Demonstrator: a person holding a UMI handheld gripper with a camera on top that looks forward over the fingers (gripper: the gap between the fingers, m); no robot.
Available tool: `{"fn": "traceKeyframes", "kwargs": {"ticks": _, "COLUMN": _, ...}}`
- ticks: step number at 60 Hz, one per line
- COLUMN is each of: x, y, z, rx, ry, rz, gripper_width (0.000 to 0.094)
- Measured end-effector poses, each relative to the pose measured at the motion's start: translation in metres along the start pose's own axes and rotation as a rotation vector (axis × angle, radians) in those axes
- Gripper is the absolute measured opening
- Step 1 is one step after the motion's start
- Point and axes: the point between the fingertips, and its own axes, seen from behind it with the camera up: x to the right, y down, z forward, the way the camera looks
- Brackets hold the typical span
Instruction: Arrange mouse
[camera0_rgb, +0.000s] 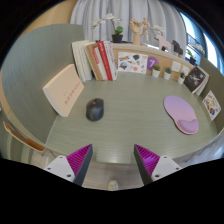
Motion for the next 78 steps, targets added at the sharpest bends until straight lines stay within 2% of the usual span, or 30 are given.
{"fn": "traceKeyframes", "kwargs": {"ticks": 8, "x": -0.033, "y": -0.018, "z": 0.045, "rx": -0.024, "ry": -0.03, "rz": -0.021, "gripper_width": 0.0834}}
{"fn": "traceKeyframes", "kwargs": {"ticks": 27, "x": -0.061, "y": -0.085, "z": 0.133, "rx": -0.016, "ry": -0.035, "rz": -0.032, "gripper_width": 0.0812}}
{"fn": "traceKeyframes", "kwargs": {"ticks": 35, "x": -0.066, "y": -0.099, "z": 0.153, "rx": -0.017, "ry": -0.023, "rz": -0.031, "gripper_width": 0.0694}}
{"fn": "traceKeyframes", "kwargs": {"ticks": 39, "x": -0.069, "y": -0.104, "z": 0.158, "rx": -0.012, "ry": -0.025, "rz": -0.036, "gripper_width": 0.0589}}
{"fn": "traceKeyframes", "kwargs": {"ticks": 49, "x": -0.068, "y": -0.108, "z": 0.159, "rx": 0.023, "ry": -0.012, "rz": -0.006, "gripper_width": 0.053}}
{"fn": "traceKeyframes", "kwargs": {"ticks": 54, "x": -0.067, "y": -0.11, "z": 0.159, "rx": 0.051, "ry": -0.008, "rz": 0.024, "gripper_width": 0.0445}}
{"fn": "traceKeyframes", "kwargs": {"ticks": 60, "x": -0.067, "y": -0.11, "z": 0.16, "rx": 0.04, "ry": -0.01, "rz": 0.021, "gripper_width": 0.0376}}
{"fn": "traceKeyframes", "kwargs": {"ticks": 71, "x": -0.061, "y": -0.122, "z": 0.153, "rx": 0.023, "ry": -0.078, "rz": 0.016, "gripper_width": 0.0367}}
{"fn": "traceKeyframes", "kwargs": {"ticks": 78, "x": -0.029, "y": -0.17, "z": 0.118, "rx": 0.107, "ry": -0.106, "rz": -0.02, "gripper_width": 0.0367}}
